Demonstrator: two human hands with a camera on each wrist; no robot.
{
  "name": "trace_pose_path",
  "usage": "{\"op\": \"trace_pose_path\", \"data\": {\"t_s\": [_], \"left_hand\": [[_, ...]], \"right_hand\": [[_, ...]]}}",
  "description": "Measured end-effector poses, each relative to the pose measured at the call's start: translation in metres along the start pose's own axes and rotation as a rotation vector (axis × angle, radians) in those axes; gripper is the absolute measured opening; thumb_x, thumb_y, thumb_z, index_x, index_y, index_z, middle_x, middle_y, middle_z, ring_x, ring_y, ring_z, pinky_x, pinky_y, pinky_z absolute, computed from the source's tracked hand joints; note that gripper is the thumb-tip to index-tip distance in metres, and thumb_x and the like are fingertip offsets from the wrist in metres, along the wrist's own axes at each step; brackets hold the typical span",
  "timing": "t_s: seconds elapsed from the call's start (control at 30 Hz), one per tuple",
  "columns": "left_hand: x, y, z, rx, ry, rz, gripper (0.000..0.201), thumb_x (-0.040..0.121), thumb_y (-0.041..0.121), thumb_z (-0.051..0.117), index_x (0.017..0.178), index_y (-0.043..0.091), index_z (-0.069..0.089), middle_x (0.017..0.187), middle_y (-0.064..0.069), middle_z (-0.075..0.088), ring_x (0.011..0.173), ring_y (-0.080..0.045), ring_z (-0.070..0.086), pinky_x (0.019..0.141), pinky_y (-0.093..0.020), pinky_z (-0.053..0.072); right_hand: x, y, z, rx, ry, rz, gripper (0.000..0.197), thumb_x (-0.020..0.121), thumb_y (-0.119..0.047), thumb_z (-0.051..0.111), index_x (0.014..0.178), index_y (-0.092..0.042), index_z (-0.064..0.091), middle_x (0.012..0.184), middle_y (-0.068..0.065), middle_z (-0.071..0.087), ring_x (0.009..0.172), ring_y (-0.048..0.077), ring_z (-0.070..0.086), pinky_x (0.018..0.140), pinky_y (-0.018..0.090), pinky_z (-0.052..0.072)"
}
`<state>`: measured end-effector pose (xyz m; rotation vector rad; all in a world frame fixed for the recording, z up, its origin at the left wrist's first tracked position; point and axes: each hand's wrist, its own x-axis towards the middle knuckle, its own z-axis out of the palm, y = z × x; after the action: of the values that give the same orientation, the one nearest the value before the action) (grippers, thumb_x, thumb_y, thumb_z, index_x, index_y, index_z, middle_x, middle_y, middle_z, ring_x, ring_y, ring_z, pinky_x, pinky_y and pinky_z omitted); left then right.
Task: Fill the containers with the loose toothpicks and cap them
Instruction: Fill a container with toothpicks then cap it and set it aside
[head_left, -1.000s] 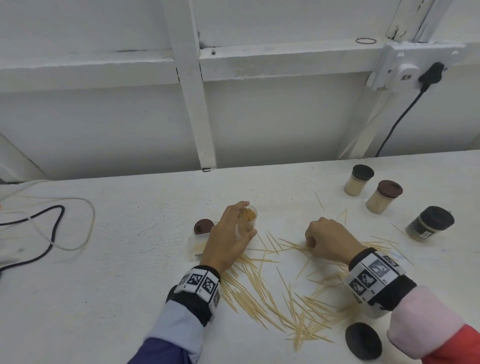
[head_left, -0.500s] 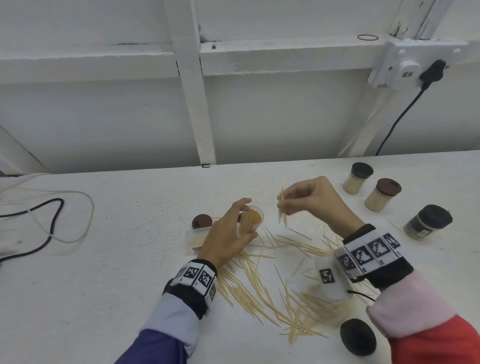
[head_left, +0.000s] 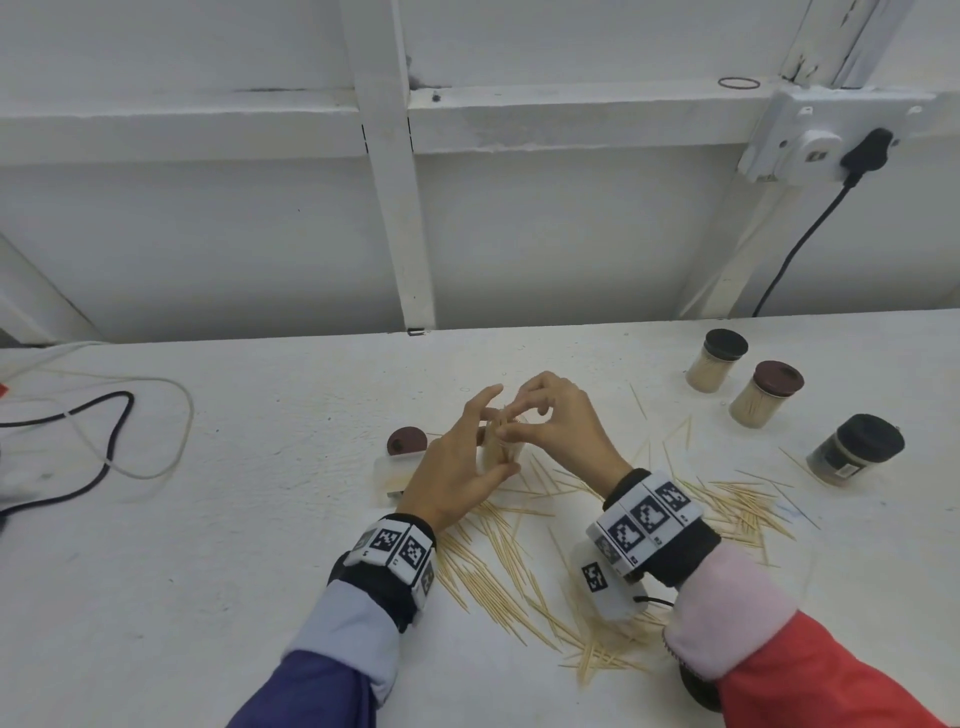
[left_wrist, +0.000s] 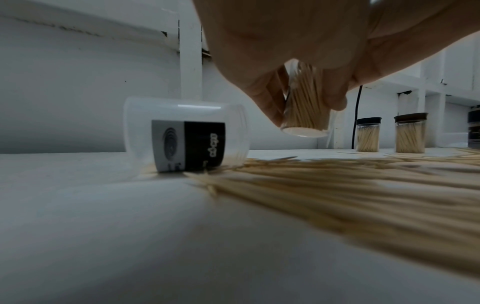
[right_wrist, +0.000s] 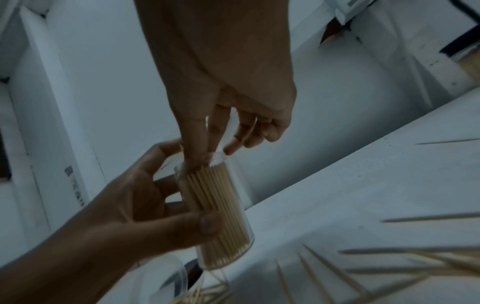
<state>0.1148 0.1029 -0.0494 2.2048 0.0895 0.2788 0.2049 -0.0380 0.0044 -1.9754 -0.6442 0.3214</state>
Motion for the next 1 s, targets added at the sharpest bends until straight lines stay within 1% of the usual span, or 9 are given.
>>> {"op": "trace_pose_path", "data": {"t_s": [0.2, 0.33, 0.47, 0.53, 0.63, 0.7, 0.8, 0.9, 1.0], "left_hand": [[0.001, 0.0, 0.0, 0.022, -0.002, -0.004, 0.092, 0.083, 0.031, 0.076, 0.147, 0.049, 0.012, 0.136, 0.003, 0.054, 0.119, -0.013, 0.059, 0.1, -0.033, 0.048], [0.0, -0.001, 0.0, 0.034, -0.001, 0.023, 0.094, 0.084, 0.033, 0.075, 0.143, 0.056, 0.005, 0.133, 0.01, 0.053, 0.119, -0.01, 0.058, 0.097, -0.025, 0.046], [0.001, -0.002, 0.001, 0.034, 0.003, 0.029, 0.095, 0.083, 0.033, 0.076, 0.139, 0.061, 0.005, 0.124, 0.019, 0.051, 0.115, -0.005, 0.059, 0.097, -0.025, 0.048], [0.001, -0.002, 0.001, 0.041, 0.0, 0.034, 0.095, 0.083, 0.033, 0.076, 0.138, 0.062, 0.005, 0.124, 0.02, 0.05, 0.115, -0.006, 0.06, 0.097, -0.025, 0.048], [0.001, 0.0, 0.0, 0.052, 0.006, 0.028, 0.093, 0.084, 0.033, 0.075, 0.14, 0.059, 0.005, 0.131, 0.011, 0.053, 0.117, -0.01, 0.06, 0.097, -0.027, 0.049], [0.0, 0.0, 0.0, 0.055, 0.009, 0.027, 0.095, 0.083, 0.035, 0.075, 0.14, 0.059, 0.004, 0.134, 0.009, 0.053, 0.117, -0.01, 0.059, 0.098, -0.029, 0.049], [0.0, -0.001, 0.0, 0.055, 0.0, 0.028, 0.099, 0.082, 0.034, 0.077, 0.138, 0.066, 0.002, 0.13, 0.019, 0.052, 0.116, -0.006, 0.06, 0.098, -0.028, 0.049], [0.001, 0.0, 0.0, 0.08, -0.03, 0.035, 0.101, 0.081, 0.031, 0.077, 0.137, 0.065, 0.002, 0.132, 0.013, 0.054, 0.115, -0.008, 0.06, 0.097, -0.029, 0.049], [0.0, -0.001, 0.0, 0.086, -0.045, 0.038, 0.099, 0.08, 0.031, 0.078, 0.142, 0.059, 0.005, 0.131, 0.009, 0.056, 0.115, -0.009, 0.06, 0.096, -0.027, 0.049]], "right_hand": [[0.002, 0.002, -0.009, 0.097, -0.068, 0.024, 0.017, 0.072, -0.029, 0.084, 0.087, -0.025, 0.078, 0.103, -0.007, 0.061, 0.092, 0.011, 0.055, 0.079, 0.023, 0.04], [0.001, 0.007, -0.006, 0.157, 0.016, -0.008, 0.01, 0.082, -0.03, 0.075, 0.081, -0.02, 0.077, 0.096, -0.006, 0.068, 0.091, 0.009, 0.063, 0.084, 0.03, 0.049], [-0.001, 0.012, 0.0, 0.034, -0.027, -0.013, 0.007, 0.076, -0.022, 0.079, 0.075, -0.018, 0.074, 0.094, -0.005, 0.064, 0.089, 0.005, 0.058, 0.072, 0.018, 0.039], [0.0, 0.01, 0.0, 0.03, -0.012, -0.038, 0.01, 0.076, -0.019, 0.079, 0.08, -0.019, 0.07, 0.092, -0.009, 0.065, 0.088, 0.006, 0.058, 0.071, 0.018, 0.039], [0.002, 0.004, -0.001, 0.04, 0.018, -0.086, 0.015, 0.082, -0.026, 0.075, 0.091, -0.02, 0.064, 0.093, -0.012, 0.064, 0.089, 0.007, 0.059, 0.071, 0.016, 0.045], [0.003, 0.003, 0.0, -0.083, -0.035, -0.119, 0.013, 0.085, -0.028, 0.07, 0.094, -0.023, 0.063, 0.096, -0.01, 0.064, 0.089, 0.009, 0.059, 0.077, 0.027, 0.051], [0.003, 0.001, 0.003, -0.236, -0.118, -0.13, 0.008, 0.083, -0.02, 0.066, 0.091, -0.022, 0.065, 0.092, -0.007, 0.067, 0.083, 0.013, 0.061, 0.078, 0.041, 0.053], [0.008, 0.002, 0.001, -0.262, -0.095, -0.113, 0.012, 0.081, -0.011, 0.068, 0.08, -0.023, 0.063, 0.082, -0.006, 0.068, 0.076, 0.013, 0.064, 0.076, 0.041, 0.054], [0.011, 0.004, -0.004, -0.233, -0.156, -0.075, 0.008, 0.081, -0.015, 0.073, 0.085, -0.017, 0.066, 0.084, -0.003, 0.069, 0.078, 0.014, 0.065, 0.073, 0.034, 0.054]]}}
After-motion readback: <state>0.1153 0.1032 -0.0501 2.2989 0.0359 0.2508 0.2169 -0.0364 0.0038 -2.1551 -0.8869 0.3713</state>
